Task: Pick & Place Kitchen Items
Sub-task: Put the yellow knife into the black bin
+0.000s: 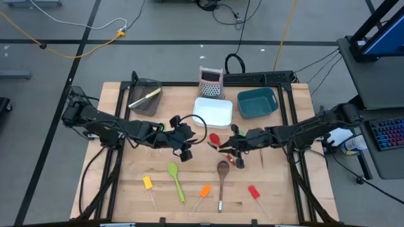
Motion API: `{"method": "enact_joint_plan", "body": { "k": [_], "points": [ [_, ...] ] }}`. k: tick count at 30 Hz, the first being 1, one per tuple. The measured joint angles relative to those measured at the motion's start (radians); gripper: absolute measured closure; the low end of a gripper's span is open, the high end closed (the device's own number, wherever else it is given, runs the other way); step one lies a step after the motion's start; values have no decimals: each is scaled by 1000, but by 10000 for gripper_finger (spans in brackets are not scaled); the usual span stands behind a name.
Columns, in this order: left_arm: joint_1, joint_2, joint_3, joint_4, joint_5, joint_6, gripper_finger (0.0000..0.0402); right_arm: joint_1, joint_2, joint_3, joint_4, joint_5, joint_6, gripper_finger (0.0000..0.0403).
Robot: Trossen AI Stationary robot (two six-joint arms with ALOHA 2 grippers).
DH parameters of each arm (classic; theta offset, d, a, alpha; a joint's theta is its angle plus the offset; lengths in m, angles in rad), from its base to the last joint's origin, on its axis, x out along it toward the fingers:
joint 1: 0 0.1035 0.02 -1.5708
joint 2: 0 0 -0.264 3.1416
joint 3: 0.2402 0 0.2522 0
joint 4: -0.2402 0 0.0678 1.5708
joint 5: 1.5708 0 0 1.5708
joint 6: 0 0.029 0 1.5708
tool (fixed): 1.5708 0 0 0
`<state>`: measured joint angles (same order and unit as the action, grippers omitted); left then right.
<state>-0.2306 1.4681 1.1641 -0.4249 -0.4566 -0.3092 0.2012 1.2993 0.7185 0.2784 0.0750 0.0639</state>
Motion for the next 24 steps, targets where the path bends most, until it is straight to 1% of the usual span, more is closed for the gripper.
{"method": "enact_joint_plan", "body": {
  "k": [4,10,15,24],
  "points": [
    [0,0,0,15,-2,0,270,1,27,0,89,0,-51,362],
    [0,1,0,20,-16,0,270,-13,29,0,196,0,-100,362],
    [0,1,0,63,-17,1,270,-21,29,0,250,1,-136,362],
    [0,1,0,178,-17,96,270,-26,29,0,340,2,-187,362]
  ]
}}
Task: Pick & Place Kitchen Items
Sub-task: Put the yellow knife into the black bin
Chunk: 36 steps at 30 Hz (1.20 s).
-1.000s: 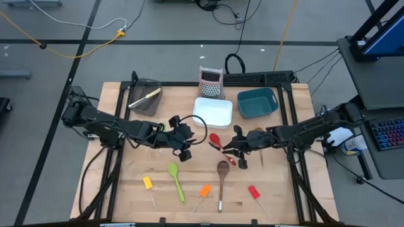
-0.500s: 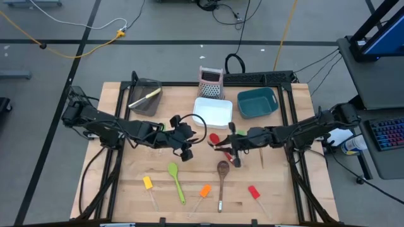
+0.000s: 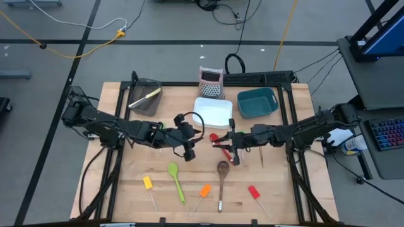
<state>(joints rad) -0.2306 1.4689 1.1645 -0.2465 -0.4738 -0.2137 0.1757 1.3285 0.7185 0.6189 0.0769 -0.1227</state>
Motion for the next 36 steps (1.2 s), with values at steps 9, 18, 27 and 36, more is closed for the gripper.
{"method": "enact_joint_plan", "body": {
  "k": [9,18,27,36],
  "points": [
    [0,0,0,47,2,36,270,0,65,0,170,-3,-58,362],
    [0,0,0,50,3,28,270,-30,160,0,348,-2,-83,362],
    [0,0,0,50,3,28,270,-46,175,0,374,-3,-94,362],
    [0,-1,0,48,35,53,270,-46,175,-1,407,-2,-128,362]
  ]
}}
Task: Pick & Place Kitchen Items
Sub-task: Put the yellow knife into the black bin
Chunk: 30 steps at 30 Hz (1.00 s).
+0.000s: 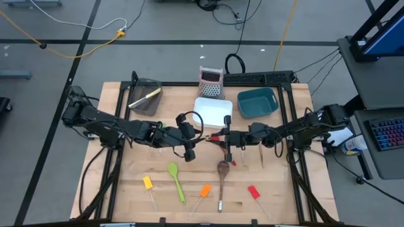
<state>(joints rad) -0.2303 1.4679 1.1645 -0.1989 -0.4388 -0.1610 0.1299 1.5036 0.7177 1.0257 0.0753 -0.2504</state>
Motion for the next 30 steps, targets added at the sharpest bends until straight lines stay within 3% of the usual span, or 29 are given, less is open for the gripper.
{"method": "enact_joint_plan", "body": {
  "k": [6,30],
  "points": [
    [0,-1,0,2,25,10,270,0,-1,3,85,1,-11,362],
    [40,0,0,75,26,56,270,-11,0,29,115,-2,-61,362]
  ]
}}
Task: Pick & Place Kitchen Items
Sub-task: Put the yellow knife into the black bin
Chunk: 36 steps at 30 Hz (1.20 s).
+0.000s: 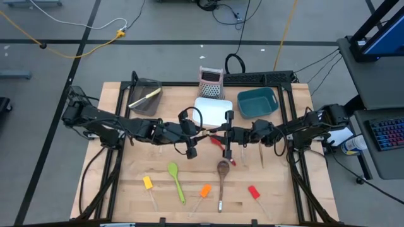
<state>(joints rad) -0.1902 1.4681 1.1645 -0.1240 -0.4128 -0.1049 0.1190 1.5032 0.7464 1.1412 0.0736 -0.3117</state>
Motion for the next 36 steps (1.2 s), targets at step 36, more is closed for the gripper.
{"method": "enact_joint_plan", "body": {
  "k": [36],
  "points": [
    [-2,1,0,22,-8,35,340,-27,0,1,-39,4,81,301]
  ]
}}
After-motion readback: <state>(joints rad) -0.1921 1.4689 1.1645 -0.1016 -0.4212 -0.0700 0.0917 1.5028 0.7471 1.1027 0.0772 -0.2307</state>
